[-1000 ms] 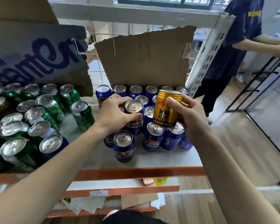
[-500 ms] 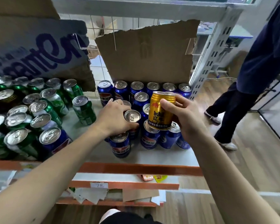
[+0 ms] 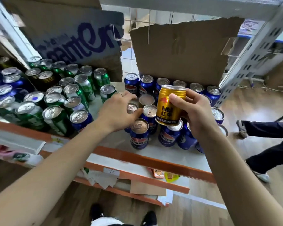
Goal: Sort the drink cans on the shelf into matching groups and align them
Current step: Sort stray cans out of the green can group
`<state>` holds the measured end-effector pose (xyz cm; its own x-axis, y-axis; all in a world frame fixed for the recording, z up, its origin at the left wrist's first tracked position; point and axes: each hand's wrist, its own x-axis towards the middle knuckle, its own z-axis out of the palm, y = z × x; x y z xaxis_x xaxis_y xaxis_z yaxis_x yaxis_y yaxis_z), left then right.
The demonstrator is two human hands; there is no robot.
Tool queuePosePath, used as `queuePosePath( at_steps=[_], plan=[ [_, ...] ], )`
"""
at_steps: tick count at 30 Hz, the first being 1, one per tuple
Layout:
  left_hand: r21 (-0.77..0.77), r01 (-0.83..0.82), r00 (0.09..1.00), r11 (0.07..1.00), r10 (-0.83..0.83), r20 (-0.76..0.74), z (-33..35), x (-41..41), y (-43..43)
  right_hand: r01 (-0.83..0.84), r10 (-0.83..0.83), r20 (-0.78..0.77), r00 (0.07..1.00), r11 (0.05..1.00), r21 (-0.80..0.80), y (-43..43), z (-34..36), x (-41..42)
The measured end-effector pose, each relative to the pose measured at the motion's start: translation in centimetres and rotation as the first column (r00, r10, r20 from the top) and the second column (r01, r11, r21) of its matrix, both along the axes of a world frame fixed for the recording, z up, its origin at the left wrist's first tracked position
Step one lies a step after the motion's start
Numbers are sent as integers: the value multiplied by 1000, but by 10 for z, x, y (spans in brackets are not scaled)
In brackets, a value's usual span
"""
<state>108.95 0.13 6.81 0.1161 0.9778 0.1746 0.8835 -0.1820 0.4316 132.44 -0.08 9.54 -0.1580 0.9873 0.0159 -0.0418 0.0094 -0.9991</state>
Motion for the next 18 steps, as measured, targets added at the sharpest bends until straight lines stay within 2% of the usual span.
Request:
queuePosePath(
  at_steps=[3,8,13,18],
  plan=[
    [62,-19,999,998,21,-38,8,-29,-19,-40,40,7,999,999,25,1,5,-27],
    [178,-92,996,980,90,17,24,-98,-51,-91,93,-37,995,995,47,-3,18,-101],
    [205,-166,986,965,163,30,34,-192,-86,-159,162,-59,985,986,50,-14,27,-200],
    [224,-294,955,929,296,21,35,-297,-129,-295,298,-53,953,954,54,-37,33,-314]
  ],
)
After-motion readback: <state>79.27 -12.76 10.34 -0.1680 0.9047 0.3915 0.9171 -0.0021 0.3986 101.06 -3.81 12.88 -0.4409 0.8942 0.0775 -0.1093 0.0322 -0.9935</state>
